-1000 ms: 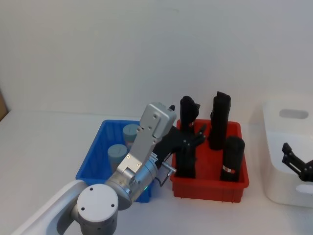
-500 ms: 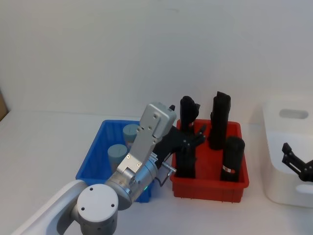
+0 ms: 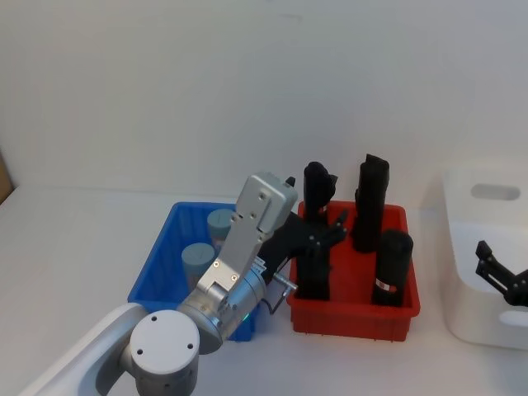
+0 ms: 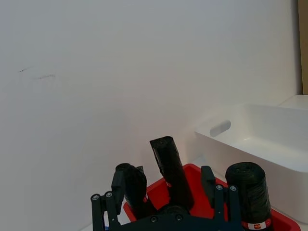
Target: Pick the cotton swabs from the blue box and place them into the white box.
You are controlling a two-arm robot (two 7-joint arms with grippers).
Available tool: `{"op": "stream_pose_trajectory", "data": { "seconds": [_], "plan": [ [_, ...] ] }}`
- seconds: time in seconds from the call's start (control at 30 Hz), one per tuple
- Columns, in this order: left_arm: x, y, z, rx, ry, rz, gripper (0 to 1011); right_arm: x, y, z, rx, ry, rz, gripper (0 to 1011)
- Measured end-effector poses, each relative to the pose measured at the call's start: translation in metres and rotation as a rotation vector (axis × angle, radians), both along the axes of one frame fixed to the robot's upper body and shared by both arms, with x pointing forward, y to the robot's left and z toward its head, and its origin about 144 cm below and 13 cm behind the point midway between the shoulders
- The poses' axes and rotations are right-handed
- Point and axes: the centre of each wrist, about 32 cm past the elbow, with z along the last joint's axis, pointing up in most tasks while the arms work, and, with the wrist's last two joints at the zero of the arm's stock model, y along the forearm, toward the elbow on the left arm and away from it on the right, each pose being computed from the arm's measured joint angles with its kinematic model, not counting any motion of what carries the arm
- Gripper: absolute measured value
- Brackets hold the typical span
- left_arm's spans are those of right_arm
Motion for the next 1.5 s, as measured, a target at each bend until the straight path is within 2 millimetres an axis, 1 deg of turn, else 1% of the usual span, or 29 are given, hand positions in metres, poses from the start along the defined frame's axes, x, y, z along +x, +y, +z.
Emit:
{"op": "stream_pose_trajectory", "data": {
  "seconds": [1.07, 1.27, 1.5],
  "plan": [
    [0.000, 0.000, 0.000, 0.000, 0.000, 0.000, 1000, 0.000, 0.000, 0.000, 0.000, -0.001, 0.000, 1002],
    [0.000, 0.000, 0.000, 0.000, 0.000, 0.000, 1000, 0.006, 0.001, 0.000, -0.006, 0.003, 0.021, 1002],
    [0.000, 0.000, 0.000, 0.000, 0.000, 0.000, 999, 0.022, 0.004, -0.003, -0.025, 0.024, 0.089, 1002]
  ]
}}
